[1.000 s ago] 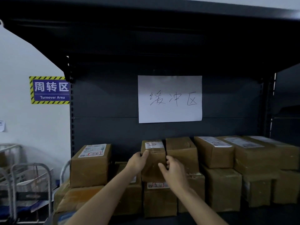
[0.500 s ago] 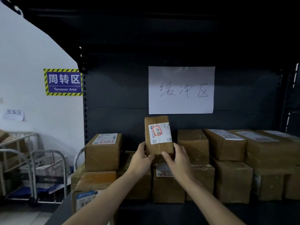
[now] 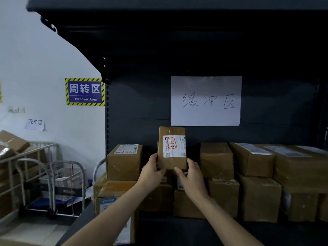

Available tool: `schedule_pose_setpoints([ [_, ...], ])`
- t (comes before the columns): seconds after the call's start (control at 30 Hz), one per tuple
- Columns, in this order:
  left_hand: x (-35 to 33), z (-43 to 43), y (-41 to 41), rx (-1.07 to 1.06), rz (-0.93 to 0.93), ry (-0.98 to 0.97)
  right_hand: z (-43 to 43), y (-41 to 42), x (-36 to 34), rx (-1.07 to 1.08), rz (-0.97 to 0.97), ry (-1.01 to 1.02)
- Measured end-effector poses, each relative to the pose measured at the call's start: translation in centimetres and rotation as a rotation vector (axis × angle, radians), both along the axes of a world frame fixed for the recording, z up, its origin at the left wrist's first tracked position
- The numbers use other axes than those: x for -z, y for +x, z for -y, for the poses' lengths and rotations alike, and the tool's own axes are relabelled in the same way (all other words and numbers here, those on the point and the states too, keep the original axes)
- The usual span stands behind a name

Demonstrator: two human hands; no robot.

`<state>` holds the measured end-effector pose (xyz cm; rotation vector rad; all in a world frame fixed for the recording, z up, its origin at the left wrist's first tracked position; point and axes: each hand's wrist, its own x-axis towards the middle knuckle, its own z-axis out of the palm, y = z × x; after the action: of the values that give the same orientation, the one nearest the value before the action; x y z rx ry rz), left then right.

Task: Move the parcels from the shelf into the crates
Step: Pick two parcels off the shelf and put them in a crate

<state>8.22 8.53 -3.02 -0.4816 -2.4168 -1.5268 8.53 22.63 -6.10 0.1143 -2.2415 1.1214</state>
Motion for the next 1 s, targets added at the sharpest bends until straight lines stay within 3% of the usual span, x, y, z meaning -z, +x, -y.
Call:
schedule_pose_setpoints([
  [0.23,-1.3,2.0,-1.6,-0.153,0.019,-0.062,2.9,-1.8,-1.0,-0.027,0.038,0.016],
  [0.47,-2.0,1.8,-2.7,-0.156,0.061,-0.172,2.5,-2.5,-1.3,-0.051,0.159,0.050],
  [0.63,-2.7,-0.6,-2.0,-0.231,-0.194,-0.306,-1.5,-0.1,-2.1,0.011,0.036,0.088],
  [0.77,-2.8,-5.1,-1.4,-0.101,-0.365,-0.288,-6.7,1.8,-2.8,0.220,-0.101,0.065],
  [0.87,-2.0,-8.6,-2.0,0.047,-0.296,-0.257,-10.2,2.5,-2.6,0.346,-0.089,0.013],
  [1.0,-0.8,-11.8,-3.6,0.157,0.096,-0.080,-12.8,2.2,-1.3,0.352,0.064,-0.024],
])
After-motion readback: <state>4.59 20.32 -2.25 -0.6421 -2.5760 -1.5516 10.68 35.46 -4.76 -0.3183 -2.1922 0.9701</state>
